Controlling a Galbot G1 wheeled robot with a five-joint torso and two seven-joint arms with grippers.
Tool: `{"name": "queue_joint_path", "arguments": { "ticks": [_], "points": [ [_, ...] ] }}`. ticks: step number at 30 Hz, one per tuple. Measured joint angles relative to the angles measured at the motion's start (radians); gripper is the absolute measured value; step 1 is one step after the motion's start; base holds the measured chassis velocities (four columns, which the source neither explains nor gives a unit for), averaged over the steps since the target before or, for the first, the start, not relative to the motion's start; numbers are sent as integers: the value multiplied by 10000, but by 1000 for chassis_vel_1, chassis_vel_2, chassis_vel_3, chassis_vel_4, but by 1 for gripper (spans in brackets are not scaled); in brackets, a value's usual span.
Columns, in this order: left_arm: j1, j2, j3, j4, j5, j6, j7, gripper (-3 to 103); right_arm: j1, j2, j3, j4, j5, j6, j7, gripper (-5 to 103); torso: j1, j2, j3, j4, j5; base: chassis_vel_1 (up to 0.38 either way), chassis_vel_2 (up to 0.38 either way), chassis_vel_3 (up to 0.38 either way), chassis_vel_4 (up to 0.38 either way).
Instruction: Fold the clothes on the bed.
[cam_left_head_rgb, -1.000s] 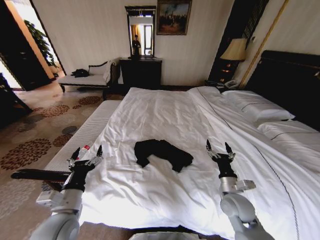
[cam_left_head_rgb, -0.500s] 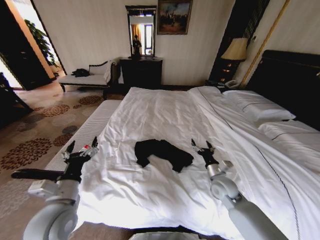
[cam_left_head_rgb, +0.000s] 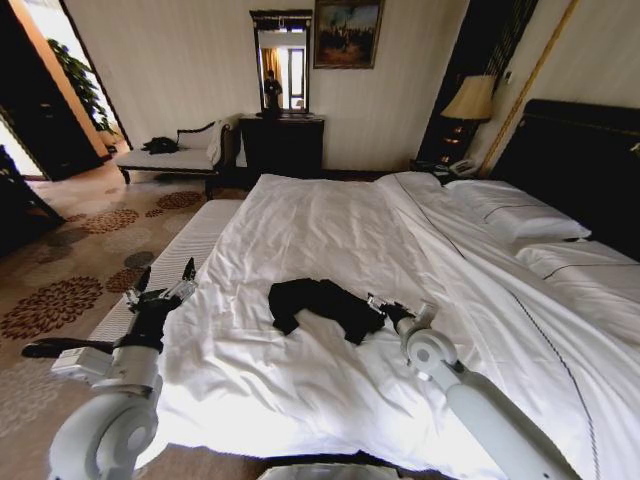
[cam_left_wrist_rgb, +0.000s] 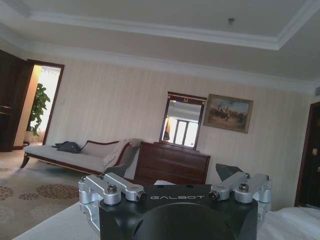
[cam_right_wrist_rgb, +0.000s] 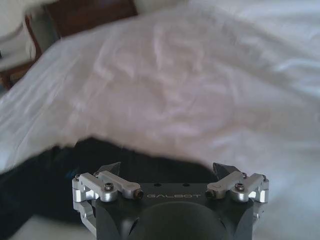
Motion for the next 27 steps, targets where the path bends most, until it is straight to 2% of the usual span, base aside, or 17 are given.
{"name": "queue_joint_path", "arguments": {
  "ticks": [1,7,14,19,24,26,27],
  "points": [
    [46,-13,-1,0,65,-2,2,100,122,-8,-146,137,232,-218,286,100,0,1,0,1,-1,0,0,0,0],
    [183,-53,-54,-6,193,-18,2,100,554,94,-523,-331,441,-455,631,100,-1,2,0,3,0,0,0,0,0],
    [271,-85,-65,27,323,-39,-6,100,888,377,-743,-1381,409,-331,797,100,0,1,0,1,1,0,0,0,0],
    [188,-5,-74,202,319,-44,-6,100,1026,421,-692,-1518,328,-214,786,100,0,2,0,2,1,0,0,0,0],
    [-491,642,58,1686,53,69,-119,100,1053,471,-521,-1484,11,-104,701,100,-1,2,0,2,-1,0,0,0,0],
    [-1297,1381,279,3247,-267,174,-183,100,990,552,-378,-1435,-404,39,584,100,0,1,1,1,-5,0,0,0,0],
    [-1297,1381,279,3247,-267,174,-183,100,990,552,-378,-1435,-404,39,584,100,0,1,1,1,-5,0,0,0,0]
  ]
}}
